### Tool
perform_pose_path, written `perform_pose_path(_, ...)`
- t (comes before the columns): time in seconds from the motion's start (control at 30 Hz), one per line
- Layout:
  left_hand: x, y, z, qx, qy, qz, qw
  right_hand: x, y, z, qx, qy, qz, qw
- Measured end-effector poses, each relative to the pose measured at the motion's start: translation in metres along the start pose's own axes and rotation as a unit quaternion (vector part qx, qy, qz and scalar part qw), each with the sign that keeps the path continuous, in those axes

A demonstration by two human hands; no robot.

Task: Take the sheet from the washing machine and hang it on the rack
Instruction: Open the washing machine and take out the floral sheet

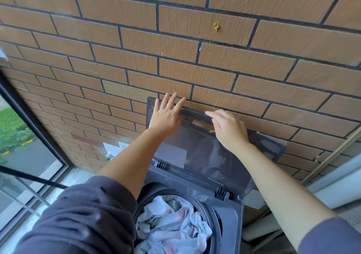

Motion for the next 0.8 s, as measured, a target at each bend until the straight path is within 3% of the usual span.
perform_pose_path(0.27,-0.002,0.021,-0.012,-0.009,-0.017,0.007,1.0,-0.012,0.013,-0.008,0.048,-0.017,-0.056,0.997)
perform_pose_path(0.8,0.003,0.087,-0.036,0.003,0.009,0.011,1.0,-0.033,0.048,-0.028,0.083,-0.011,-0.072,0.994)
Point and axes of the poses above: each hand's wrist, its own y-axis away from the middle knuckle, its own z-axis out of the palm, x = y × z, the point moved 5 cm from there along -y, towards the middle knuckle, and after that the axes turned 6 degrees about x, right-handed, at the moved point
